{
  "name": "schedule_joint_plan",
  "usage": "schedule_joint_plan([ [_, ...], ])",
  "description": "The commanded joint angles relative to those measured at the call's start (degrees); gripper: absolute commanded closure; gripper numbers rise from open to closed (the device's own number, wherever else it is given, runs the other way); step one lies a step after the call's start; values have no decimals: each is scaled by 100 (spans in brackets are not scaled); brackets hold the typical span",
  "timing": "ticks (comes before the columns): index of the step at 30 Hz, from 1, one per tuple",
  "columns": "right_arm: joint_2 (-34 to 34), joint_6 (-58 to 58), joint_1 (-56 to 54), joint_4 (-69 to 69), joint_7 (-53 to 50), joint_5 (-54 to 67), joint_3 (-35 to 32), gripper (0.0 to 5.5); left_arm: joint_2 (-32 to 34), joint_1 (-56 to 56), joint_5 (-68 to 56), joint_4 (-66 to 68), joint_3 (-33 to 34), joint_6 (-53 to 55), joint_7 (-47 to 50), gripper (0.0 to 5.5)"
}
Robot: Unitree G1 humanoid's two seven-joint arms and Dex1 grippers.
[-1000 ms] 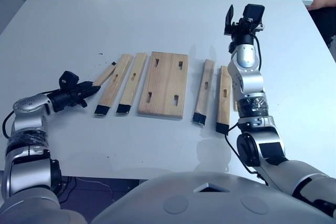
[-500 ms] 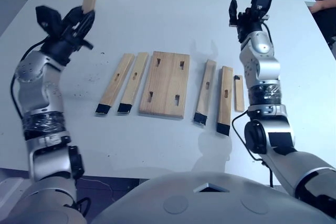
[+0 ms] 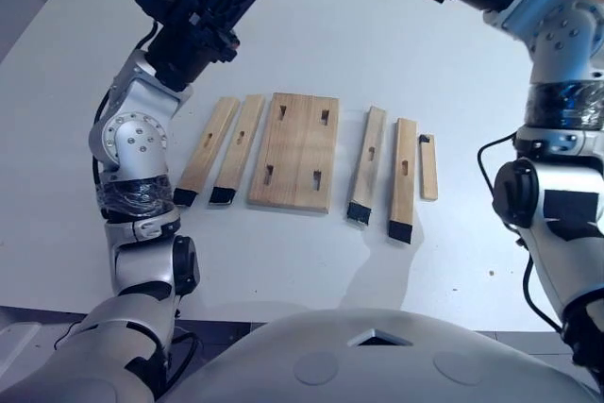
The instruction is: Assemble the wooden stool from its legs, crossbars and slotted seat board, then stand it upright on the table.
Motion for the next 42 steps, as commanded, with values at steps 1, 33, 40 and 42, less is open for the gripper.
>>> schedule_joint_plan([
  [1, -184, 305, -524, 190, 507, 46, 283, 173, -176, 72, -18, -199, -322, 174, -247, 418],
  [33, -415, 1112, -733, 193, 1084, 232, 462, 421, -175, 460, 153, -600, -590, 361, -627, 418],
  [40, -417, 754, -517, 69, 1154, 57, 590, 420, -185, 578, 424, -615, -559, 281, -398, 418],
  [42, -405, 676, -425, -15, 1113, 59, 548, 420, -218, 599, 484, -602, -557, 296, -311, 382],
])
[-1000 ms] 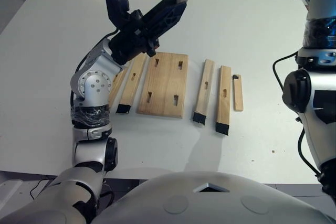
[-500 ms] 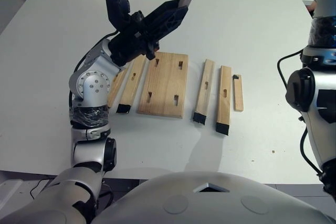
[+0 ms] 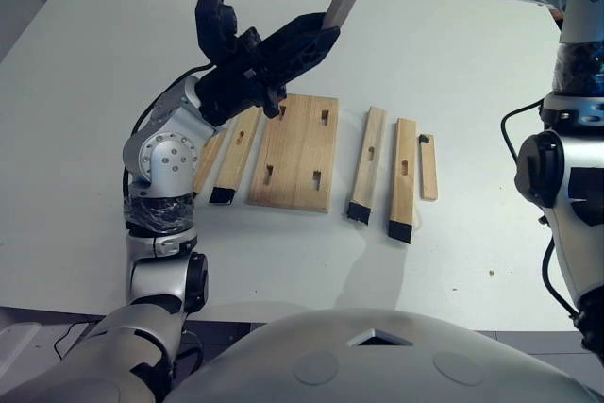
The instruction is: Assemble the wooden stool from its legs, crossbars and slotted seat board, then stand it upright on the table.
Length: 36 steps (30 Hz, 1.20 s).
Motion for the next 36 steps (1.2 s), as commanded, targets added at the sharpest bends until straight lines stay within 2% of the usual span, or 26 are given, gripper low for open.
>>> schedule_joint_plan([
  [1, -92, -274, 263, -292, -27, -102, -8, 420, -23, 73, 224, 99, 95, -59, 421, 365],
  [5, -113, -885, 523, -225, -208, -407, -41, 420, -14, 62, 224, 159, 87, 6, 506, 313],
  [8, -230, -1782, 712, 126, -276, -961, 97, 421, -11, 245, 402, 109, 108, -29, 835, 265],
  [14, -742, -3654, 1319, 828, -122, -2127, 325, 421, -316, 721, 1016, -128, 293, -699, 1738, 264],
  [16, -941, -4206, 1616, 937, 32, -2459, 469, 421, -644, 725, 1241, -140, 511, -1033, 2468, 264],
  [18, -1177, -4548, 1979, 864, 240, -2642, 515, 421, -1023, 661, 1825, -175, 440, -1419, 3309, 264],
  [21, -1392, -4614, 2329, 668, 491, -2685, 555, 421, -1763, 530, 2955, -78, 61, -1825, 4820, 264],
  [24, -1531, -4535, 2608, 325, 856, -2662, 716, 421, -2161, 395, 3889, -68, -396, -2049, 5651, 264],
  [28, -1641, -4195, 3124, -282, 1056, -2437, 706, 421, -2196, 126, 4927, 308, -1163, -2376, 5820, 264],
  [31, -1717, -3832, 3401, -729, 1156, -2241, 683, 421, -2235, 82, 5521, 818, -1400, -2582, 6134, 264],
  [33, -1726, -3700, 3464, -863, 1155, -2209, 700, 421, -2239, 72, 5567, 1040, -1389, -2567, 6106, 264],
  [36, -1711, -3505, 3706, -1061, 1016, -2144, 662, 421, -2335, -110, 5242, 1214, -1042, -2489, 6087, 264],
])
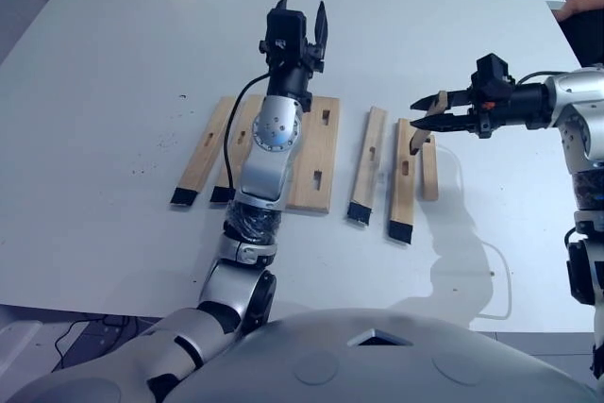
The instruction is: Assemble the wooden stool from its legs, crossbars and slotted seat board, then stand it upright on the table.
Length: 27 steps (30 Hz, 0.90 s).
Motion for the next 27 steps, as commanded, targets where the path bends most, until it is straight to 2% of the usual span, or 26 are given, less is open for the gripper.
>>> schedule_joint_plan([
  [1, -45, 269, 306, -360, -155, 145, -71, 421, -133, -224, -388, 226, 455, 105, 24, 264],
  [9, 47, 803, 790, -942, -662, 426, -202, 421, -405, -234, -756, 308, 1027, 122, 465, 264],
  [18, 135, 910, 962, -998, -1051, 508, -272, 421, -573, -125, -768, 144, 1146, 99, 814, 264],
  [27, 16, 895, 1012, -923, -955, 505, -278, 421, -584, -69, -812, 43, 1126, 166, 832, 264],
])
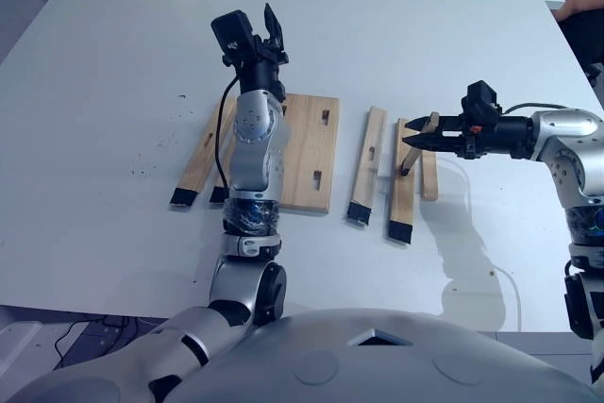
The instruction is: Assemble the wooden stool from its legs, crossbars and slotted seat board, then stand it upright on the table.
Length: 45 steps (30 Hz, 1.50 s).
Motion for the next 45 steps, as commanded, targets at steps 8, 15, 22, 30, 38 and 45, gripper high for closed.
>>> schedule_joint_plan([
  [8, -42, -142, -203, 289, 42, -74, 26, 421, -131, 53, -10, -62, -10, 125, 101, 264],
  [15, 18, -523, -290, 447, 67, -338, 220, 421, -126, 63, -30, -65, -31, 138, 109, 264],
  [22, -223, -1792, 412, 744, 99, -1288, 871, 421, -148, 40, -63, -26, -65, 138, 92, 264],
  [30, -179, -1575, 520, 1096, -151, -1069, 824, 421, -133, 98, -128, -102, -113, 184, 83, 264],
  [38, -71, -1467, 411, 1250, -256, -886, 819, 421, -135, 91, -216, -80, -100, 247, 28, 264],
  [45, 105, -1575, 205, 1199, -360, -507, 353, 338, -104, 84, -335, -56, -11, 272, 33, 264],
])
